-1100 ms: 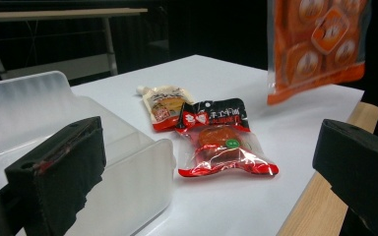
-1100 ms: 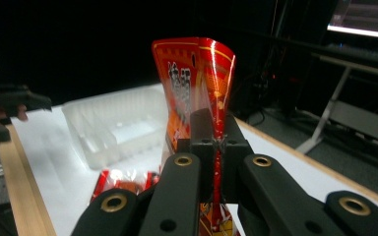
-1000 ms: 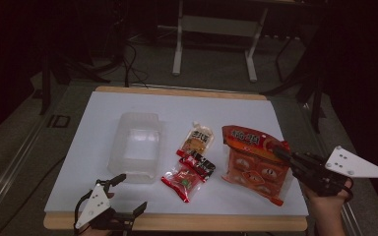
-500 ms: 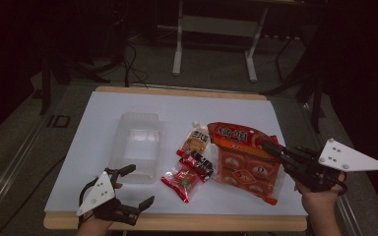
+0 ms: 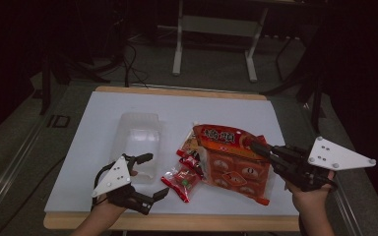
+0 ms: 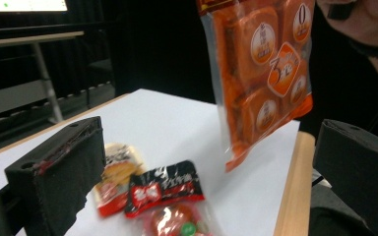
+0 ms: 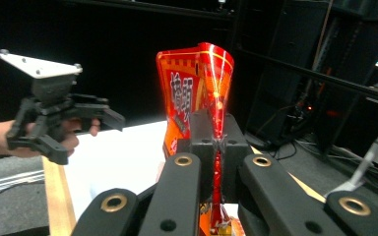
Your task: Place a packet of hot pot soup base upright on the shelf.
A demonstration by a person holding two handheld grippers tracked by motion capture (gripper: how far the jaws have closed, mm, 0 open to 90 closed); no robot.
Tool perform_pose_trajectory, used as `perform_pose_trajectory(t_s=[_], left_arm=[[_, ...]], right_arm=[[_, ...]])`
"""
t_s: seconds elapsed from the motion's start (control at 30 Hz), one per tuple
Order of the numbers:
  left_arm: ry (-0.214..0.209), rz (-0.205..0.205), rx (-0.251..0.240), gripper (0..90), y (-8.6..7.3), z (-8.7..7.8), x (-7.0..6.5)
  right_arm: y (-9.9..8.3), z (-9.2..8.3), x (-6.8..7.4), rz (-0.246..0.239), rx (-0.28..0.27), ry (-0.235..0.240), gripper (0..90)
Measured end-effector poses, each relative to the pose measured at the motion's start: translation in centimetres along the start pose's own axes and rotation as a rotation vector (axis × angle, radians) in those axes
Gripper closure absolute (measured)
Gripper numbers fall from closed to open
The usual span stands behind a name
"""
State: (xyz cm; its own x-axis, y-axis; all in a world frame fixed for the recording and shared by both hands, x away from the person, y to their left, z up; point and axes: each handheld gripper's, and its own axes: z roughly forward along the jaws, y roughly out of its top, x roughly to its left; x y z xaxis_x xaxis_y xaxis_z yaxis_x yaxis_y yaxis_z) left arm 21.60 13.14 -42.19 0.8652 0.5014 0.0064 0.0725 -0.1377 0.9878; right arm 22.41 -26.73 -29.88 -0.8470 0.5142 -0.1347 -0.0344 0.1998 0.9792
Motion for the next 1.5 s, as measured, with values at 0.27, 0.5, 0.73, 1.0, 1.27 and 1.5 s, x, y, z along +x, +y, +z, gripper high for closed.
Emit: perform_pose_trajectory(t_s=[0.27, 0.5, 0.73, 1.0, 1.27, 1.5], left_arm=[[-0.078, -0.032, -0.012, 0.1, 0.9, 2.5, 0.6], [-0.116, -0.033, -0.006, 0.1, 1.8, 4.1, 1.0], [-0.201, -0.010, -0.014, 6.2, 2.6, 5.2, 1.0], [-0.271, -0.012, -0.001, 16.6, 3.4, 6.5, 1.1], [-0.386, -0.045, 0.002, 35.5, 3.1, 7.4, 1.5], [-0.430, -0.037, -0.010, 58.0, 3.1, 7.7, 1.2]], right_arm=[[0.5, 0.8, 0.5, -0.010, -0.012, 0.025, 88.9], [0.8, 1.3, 1.0, -0.014, -0.026, 0.051, 88.9], [1.1, 1.9, 1.5, -0.022, -0.034, 0.075, 88.9], [1.3, 2.4, 2.0, -0.024, -0.041, 0.103, 88.9], [1.3, 2.8, 2.4, -0.029, -0.039, 0.124, 88.8], [1.2, 3.0, 2.5, -0.029, -0.038, 0.129, 88.8]])
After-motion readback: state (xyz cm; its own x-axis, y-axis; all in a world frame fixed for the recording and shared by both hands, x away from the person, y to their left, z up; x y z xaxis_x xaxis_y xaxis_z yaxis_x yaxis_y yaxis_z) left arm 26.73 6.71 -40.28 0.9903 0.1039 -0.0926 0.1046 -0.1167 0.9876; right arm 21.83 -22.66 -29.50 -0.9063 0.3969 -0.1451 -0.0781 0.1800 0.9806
